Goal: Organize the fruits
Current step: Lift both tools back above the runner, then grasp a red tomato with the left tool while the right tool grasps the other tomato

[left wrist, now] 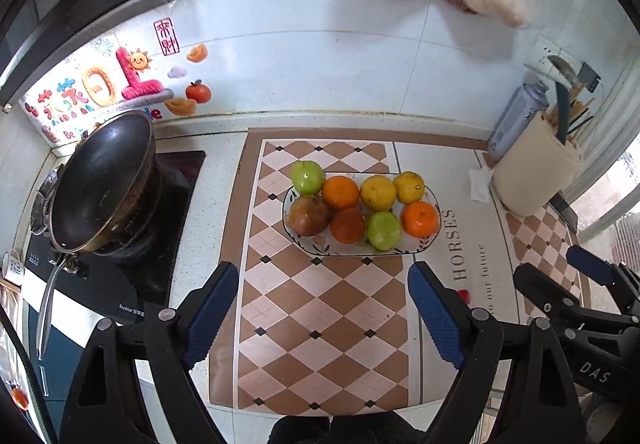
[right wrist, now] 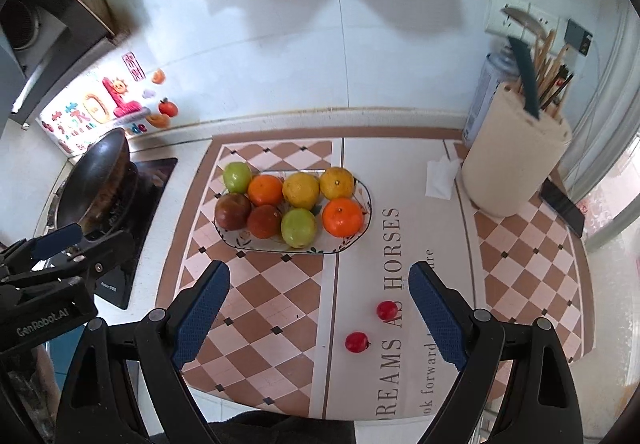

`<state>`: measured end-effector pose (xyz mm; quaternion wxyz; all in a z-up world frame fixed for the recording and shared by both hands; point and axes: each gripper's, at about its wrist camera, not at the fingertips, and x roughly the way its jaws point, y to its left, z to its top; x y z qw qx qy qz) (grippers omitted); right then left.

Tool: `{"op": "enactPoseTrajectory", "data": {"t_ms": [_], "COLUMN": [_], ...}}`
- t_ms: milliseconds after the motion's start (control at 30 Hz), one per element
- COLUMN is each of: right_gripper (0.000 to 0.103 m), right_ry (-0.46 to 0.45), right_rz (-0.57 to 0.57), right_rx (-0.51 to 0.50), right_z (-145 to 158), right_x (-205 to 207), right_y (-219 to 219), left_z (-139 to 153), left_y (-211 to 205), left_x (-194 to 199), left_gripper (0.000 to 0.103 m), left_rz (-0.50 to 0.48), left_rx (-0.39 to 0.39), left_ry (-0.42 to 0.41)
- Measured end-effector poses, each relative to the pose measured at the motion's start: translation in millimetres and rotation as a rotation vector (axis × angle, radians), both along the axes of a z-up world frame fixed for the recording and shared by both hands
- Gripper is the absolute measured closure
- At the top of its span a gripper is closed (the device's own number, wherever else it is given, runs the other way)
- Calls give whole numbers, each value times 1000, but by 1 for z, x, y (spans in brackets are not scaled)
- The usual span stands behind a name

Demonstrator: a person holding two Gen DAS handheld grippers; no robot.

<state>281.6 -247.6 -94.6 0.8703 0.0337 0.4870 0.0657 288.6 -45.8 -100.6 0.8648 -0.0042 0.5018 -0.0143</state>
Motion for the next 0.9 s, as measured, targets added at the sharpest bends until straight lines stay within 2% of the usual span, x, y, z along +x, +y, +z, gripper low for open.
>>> {"op": "enactPoseTrajectory", "data": {"t_ms": [167, 400, 667, 900], "right_gripper": [10, 10, 10, 10], "right_ry": [-34, -50, -36, -10], "right_rz": [-5, -11, -22, -14], "right_rx": [17, 34, 56, 163], "right_z": [19, 28, 22, 8], "right_x": [-18, -29, -27, -18], "right_y": [-3, -5, -11, -22], "left_z": [11, 17, 16, 13], "left_y": [-4, -7, -11, -16], "left_x": [-19, -30, -30, -22], "left_gripper": [16, 16, 16, 16], "left_rz": [-17, -18, -19, -13], "left_rx": [3, 8, 4, 6], "left_ry": [-21, -47, -45, -41]}}
